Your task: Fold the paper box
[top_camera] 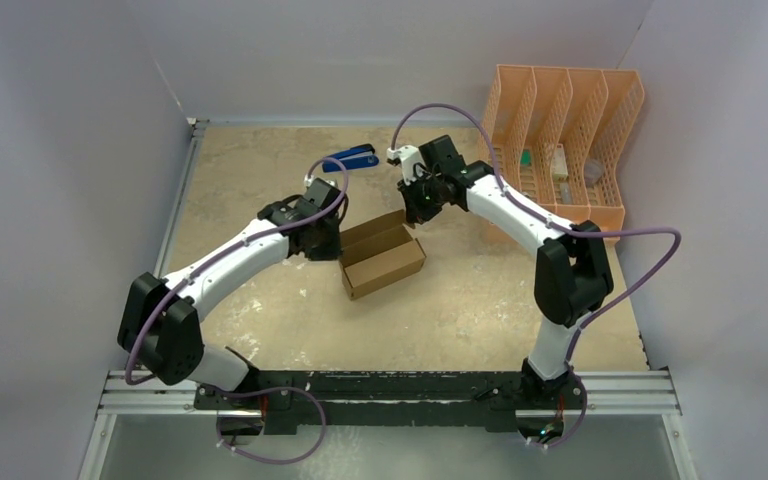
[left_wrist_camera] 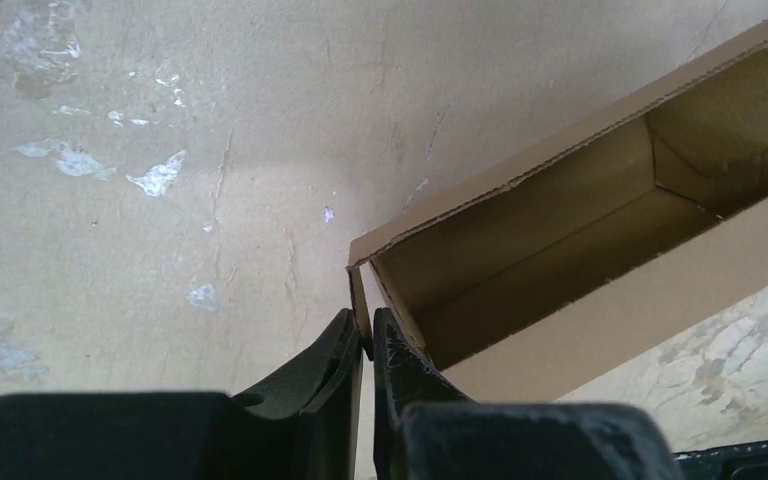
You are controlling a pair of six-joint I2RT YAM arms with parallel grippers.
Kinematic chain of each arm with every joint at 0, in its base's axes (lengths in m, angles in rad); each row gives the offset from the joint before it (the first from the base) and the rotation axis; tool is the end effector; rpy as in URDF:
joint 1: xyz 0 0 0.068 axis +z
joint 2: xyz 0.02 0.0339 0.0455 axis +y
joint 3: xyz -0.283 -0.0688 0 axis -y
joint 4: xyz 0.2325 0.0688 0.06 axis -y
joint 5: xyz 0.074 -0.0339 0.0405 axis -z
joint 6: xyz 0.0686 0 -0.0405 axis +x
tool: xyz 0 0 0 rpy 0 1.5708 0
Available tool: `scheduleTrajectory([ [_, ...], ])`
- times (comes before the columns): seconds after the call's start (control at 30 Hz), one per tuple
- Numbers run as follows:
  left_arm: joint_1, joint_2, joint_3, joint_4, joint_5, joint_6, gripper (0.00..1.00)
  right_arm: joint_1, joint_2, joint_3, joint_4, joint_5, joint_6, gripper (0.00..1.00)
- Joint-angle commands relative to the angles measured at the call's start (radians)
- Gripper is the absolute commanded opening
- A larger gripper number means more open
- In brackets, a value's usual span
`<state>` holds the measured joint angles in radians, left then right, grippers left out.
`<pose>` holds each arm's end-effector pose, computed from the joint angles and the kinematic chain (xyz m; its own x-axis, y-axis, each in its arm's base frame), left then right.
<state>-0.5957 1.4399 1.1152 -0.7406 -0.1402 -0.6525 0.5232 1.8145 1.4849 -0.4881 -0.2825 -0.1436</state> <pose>0.2465 -0.1555 0.2526 -0.8788 -0.1306 -0.4590 -0.0428 0.9795 -0.1969 0.3572 0.2281 0.2676 -0.5332 -0.4662 -0.7060 -0.7288 0.6769 0.1034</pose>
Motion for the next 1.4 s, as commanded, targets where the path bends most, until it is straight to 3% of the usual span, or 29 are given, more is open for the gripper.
scheduleTrajectory([
  [0.0, 0.004, 0.035, 0.056, 0.034, 0.039, -0.070, 0.06, 0.025, -0.045, 0.021, -0.037, 0.103, 0.133, 0.00],
  [0.17, 0.004, 0.064, 0.067, 0.057, 0.037, -0.070, 0.06, 0.037, -0.057, 0.007, -0.008, 0.111, 0.219, 0.00],
  [0.23, 0.007, 0.070, 0.072, 0.058, 0.028, -0.060, 0.06, 0.037, -0.068, -0.002, 0.008, 0.111, 0.224, 0.05],
  [0.37, 0.011, 0.069, 0.072, 0.052, 0.015, -0.039, 0.06, 0.037, -0.129, -0.023, 0.002, 0.146, 0.237, 0.31],
  [0.53, 0.011, 0.065, 0.070, 0.052, 0.017, -0.031, 0.06, 0.038, -0.270, -0.077, -0.008, 0.265, 0.226, 0.48],
  [0.83, 0.011, 0.066, 0.060, 0.053, 0.028, -0.030, 0.06, 0.072, -0.567, -0.370, -0.029, 0.138, 0.321, 0.51],
  [1.03, 0.011, 0.066, 0.065, 0.052, 0.034, -0.024, 0.06, 0.241, -0.657, -0.579, 0.078, 0.256, 0.497, 0.44],
  [1.17, 0.010, 0.060, 0.075, 0.045, 0.043, -0.010, 0.07, 0.282, -0.625, -0.653, 0.202, 0.266, 0.546, 0.41],
  [1.37, -0.001, 0.037, 0.076, 0.035, 0.060, 0.041, 0.07, 0.302, -0.506, -0.609, 0.315, 0.313, 0.516, 0.41],
])
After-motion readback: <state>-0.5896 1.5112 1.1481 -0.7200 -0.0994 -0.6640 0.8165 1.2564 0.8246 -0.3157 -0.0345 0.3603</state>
